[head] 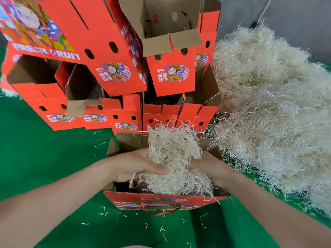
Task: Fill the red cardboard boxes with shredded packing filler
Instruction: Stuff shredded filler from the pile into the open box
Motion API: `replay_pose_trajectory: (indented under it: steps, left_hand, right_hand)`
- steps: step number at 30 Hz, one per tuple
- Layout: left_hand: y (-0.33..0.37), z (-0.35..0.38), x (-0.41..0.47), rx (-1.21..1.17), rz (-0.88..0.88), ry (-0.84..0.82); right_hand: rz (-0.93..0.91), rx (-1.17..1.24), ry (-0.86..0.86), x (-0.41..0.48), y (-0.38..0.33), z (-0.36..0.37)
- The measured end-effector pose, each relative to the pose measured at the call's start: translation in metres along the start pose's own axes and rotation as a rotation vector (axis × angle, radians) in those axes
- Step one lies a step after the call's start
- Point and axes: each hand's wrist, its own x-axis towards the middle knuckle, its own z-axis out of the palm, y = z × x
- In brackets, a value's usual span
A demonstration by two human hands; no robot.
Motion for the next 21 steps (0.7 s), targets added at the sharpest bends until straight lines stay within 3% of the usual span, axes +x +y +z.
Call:
replay_pose_trajectory:
  steps: [4,8,12,16,21]
  left_hand:
    - [-0.003,0.014,0.016,0.098,0.027,0.171]
    - [-0.003,-0.016,-0.005,0.093,0.062,0.269]
    - [-0.011,-0.029,-0.014,0.136,0.054,0.394]
    - [0.003,0.0,-0.003,0.033,0.061,0.165]
    - [0.001,0.004,0.008,-0.216,0.014,0.087]
  right_hand:
    - [-0.057,-0.161,-0.145,-0.002,-0.009,0.016]
    - [-0.008,-0.23,0.019,-0.011,-0.007,-0.005]
    - [0.039,-0.145,0.1,-0.012,0.003,-0.022]
    - [0.03,-0.068,0.07,-0.003,-0.007,-0.001]
    - [0.09,0.117,0.026,0.007,-0.01,0.01]
